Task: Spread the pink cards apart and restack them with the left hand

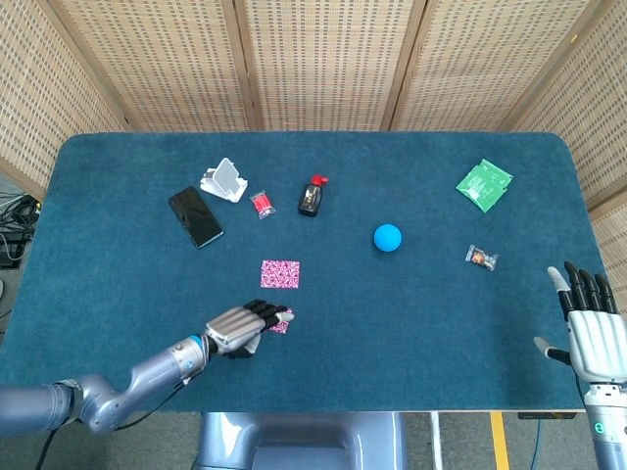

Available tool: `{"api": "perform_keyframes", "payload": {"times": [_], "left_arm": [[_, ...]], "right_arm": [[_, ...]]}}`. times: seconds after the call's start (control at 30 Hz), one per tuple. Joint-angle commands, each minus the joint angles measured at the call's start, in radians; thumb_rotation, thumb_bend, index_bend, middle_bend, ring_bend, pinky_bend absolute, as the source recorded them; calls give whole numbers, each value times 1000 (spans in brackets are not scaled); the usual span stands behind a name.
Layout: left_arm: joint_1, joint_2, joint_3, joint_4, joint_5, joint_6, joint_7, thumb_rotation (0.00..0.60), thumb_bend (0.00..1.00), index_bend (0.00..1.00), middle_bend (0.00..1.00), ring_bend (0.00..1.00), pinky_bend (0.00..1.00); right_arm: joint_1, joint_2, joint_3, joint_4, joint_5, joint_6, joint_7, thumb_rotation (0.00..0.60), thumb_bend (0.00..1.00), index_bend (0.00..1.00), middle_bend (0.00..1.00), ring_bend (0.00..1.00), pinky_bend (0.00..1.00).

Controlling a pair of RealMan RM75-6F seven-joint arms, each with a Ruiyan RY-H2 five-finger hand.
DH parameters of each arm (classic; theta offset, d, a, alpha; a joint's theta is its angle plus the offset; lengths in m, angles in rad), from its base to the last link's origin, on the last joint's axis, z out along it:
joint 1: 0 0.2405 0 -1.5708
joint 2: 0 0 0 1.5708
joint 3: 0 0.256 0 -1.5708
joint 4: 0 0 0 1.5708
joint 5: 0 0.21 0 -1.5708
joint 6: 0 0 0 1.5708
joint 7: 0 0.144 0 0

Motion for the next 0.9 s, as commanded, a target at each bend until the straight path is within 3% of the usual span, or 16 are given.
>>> {"api": "perform_keyframes", "payload": {"times": [0.03, 0.27, 0.47, 0.9], "left_arm": [[-17, -45, -54, 74, -26, 8, -29, 600, 1000, 0, 0, 0, 0], [-59, -139, -84, 190, -121, -33, -11, 600, 1000, 0, 0, 0, 0], [-96, -202, -80, 294, -215, -102, 5, 600, 1000, 0, 0, 0, 0], [-62, -110, -30, 269, -248, -116, -10, 600, 1000, 0, 0, 0, 0]], "right_arm": [[1, -3, -1, -2, 0, -2, -7, 600, 0, 0, 0, 0, 0], [1, -2, 0, -1, 3, -2, -5, 600, 0, 0, 0, 0, 0], [-1, 0, 2, 11, 13, -4, 5, 600, 0, 0, 0, 0, 0], [-2, 2, 1, 9, 9, -1, 10, 600, 0, 0, 0, 0, 0]]}}
